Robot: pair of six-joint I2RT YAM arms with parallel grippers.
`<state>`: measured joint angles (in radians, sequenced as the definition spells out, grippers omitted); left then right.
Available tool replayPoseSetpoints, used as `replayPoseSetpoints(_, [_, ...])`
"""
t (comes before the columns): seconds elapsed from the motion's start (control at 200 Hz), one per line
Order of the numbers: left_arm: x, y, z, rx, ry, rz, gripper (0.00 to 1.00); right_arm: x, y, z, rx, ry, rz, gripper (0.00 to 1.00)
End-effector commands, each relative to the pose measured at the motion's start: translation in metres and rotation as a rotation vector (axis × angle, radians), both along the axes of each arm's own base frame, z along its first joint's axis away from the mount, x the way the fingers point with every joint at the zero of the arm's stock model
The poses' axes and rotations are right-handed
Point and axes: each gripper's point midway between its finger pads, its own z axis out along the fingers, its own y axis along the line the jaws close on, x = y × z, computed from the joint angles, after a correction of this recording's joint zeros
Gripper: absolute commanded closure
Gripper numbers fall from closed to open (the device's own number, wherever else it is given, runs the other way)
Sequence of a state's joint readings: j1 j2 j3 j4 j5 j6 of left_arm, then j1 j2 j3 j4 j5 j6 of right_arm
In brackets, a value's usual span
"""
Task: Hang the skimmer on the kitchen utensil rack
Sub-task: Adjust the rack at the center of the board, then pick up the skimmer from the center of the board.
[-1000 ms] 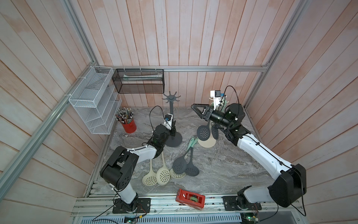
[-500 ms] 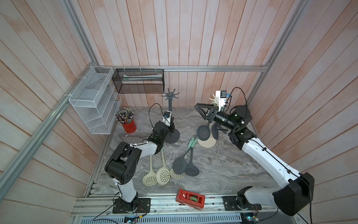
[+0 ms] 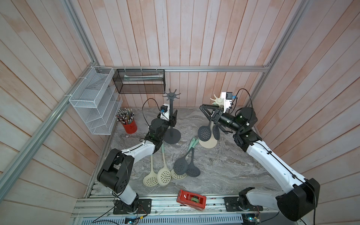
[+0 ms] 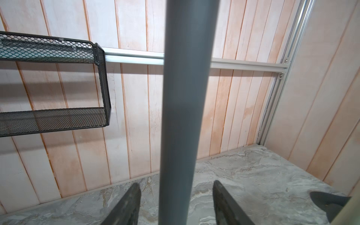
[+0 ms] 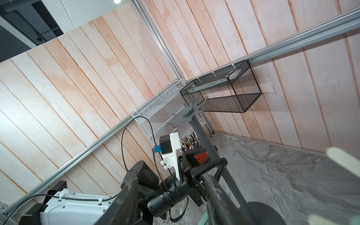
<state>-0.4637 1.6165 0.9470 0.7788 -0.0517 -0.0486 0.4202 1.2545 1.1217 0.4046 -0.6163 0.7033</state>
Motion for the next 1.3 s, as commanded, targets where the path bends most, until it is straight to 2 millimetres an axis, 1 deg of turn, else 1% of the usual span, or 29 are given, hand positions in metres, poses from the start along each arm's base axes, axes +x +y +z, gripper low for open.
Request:
replayPoseSetpoints(0.0, [-0.010, 0.004, 0.001, -0.047, 0.065, -0.021, 0.39, -0.005, -0.007, 0.006, 0.008, -0.033, -0.003, 0.43])
replayPoseSetpoints(0.06, [-0.018, 0.008, -0.002, -0.085, 0.104, -0.019, 0.38, -0.004, -0.012, 0.006, 0.011, -0.032, -0.011, 0.43])
replayPoseSetpoints(0.18, [-0.042, 0.016, -0.008, -0.168, 0.153, -0.018, 0.38, 0.001, -0.026, 0.003, 0.019, -0.028, -0.022, 0.43])
replayPoseSetpoints(0.29, [-0.061, 0.018, -0.021, -0.158, 0.216, -0.011, 0.38, 0.005, -0.038, -0.001, 0.028, -0.021, -0.026, 0.43])
replayPoseSetpoints(0.39, [-0.078, 0.024, -0.038, -0.159, 0.307, 0.008, 0.38, 0.005, -0.047, -0.004, 0.035, -0.020, -0.034, 0.43])
replayPoseSetpoints(0.54, [-0.102, 0.033, -0.079, -0.154, 0.525, 0.022, 0.38, 0.003, -0.056, -0.007, 0.041, -0.028, -0.046, 0.43])
replayPoseSetpoints(0.605, [-0.112, 0.039, -0.099, -0.154, 0.616, 0.047, 0.38, 0.001, -0.057, -0.006, 0.041, -0.034, -0.043, 0.42])
replayPoseSetpoints(0.785, [-0.140, 0.044, -0.148, -0.116, 0.828, 0.057, 0.38, -0.005, -0.055, 0.000, 0.051, -0.053, -0.014, 0.40])
replayPoseSetpoints(0.875, [-0.150, 0.049, -0.165, -0.107, 0.901, 0.080, 0.38, -0.010, -0.056, 0.005, 0.059, -0.061, -0.008, 0.38])
replayPoseSetpoints(0.98, [-0.162, 0.049, -0.186, -0.111, 0.985, 0.079, 0.38, -0.019, -0.055, 0.011, 0.059, -0.079, 0.003, 0.35])
replayPoseSetpoints(1.065, [-0.169, 0.048, -0.198, -0.107, 1.041, 0.072, 0.40, -0.025, -0.055, 0.015, 0.057, -0.094, 0.018, 0.32])
replayPoseSetpoints(1.15, [-0.175, 0.045, -0.205, -0.105, 1.080, 0.055, 0.42, -0.030, -0.054, 0.017, 0.052, -0.106, 0.025, 0.28])
replayPoseSetpoints(1.29, [-0.184, 0.046, -0.219, -0.096, 1.150, 0.060, 0.45, -0.032, -0.053, 0.017, 0.053, -0.110, 0.021, 0.26])
